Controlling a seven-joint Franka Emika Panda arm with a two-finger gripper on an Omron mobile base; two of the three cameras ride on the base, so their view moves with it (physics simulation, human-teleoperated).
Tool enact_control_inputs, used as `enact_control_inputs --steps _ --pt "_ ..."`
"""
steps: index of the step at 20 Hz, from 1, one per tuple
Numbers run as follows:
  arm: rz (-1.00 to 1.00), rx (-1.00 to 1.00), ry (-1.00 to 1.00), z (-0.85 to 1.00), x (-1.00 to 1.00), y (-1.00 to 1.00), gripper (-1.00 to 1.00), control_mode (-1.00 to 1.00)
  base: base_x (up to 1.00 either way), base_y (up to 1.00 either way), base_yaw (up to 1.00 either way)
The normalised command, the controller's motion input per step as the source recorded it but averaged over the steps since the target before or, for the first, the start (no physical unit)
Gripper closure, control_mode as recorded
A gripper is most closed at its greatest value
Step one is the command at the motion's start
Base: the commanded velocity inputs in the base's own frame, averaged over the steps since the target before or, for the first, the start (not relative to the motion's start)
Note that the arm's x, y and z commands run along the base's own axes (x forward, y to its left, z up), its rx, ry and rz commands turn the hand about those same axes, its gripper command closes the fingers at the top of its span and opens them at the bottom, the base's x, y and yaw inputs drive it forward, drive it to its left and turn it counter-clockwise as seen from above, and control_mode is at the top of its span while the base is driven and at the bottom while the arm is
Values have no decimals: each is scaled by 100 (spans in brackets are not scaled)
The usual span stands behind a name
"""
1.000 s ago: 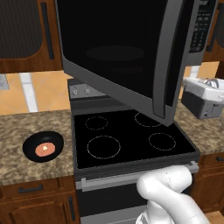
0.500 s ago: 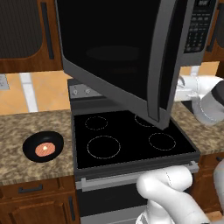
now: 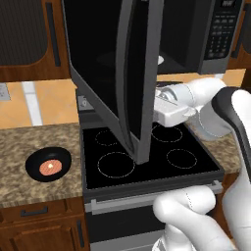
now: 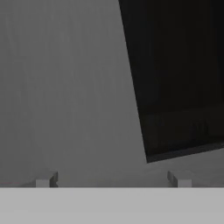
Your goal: Open the microwave, place the bowl with waffle inside the microwave, then close the microwave door and turn it on.
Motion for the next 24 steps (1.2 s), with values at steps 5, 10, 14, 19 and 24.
enact_control_inputs --steps 5,10,14,19,24 --pt "1 0 0 1 -3 45 -100 -100 0 0 0" --pt "0 0 5 0 1 30 -100 -100 0 0 0" --pt "-3 0 9 0 3 5 -100 -100 0 0 0" --pt "-19 2 27 19 -5 -56 -100 -100 0 0 0" --pt "-43 13 57 -4 2 -100 -100 -100 0 0 0"
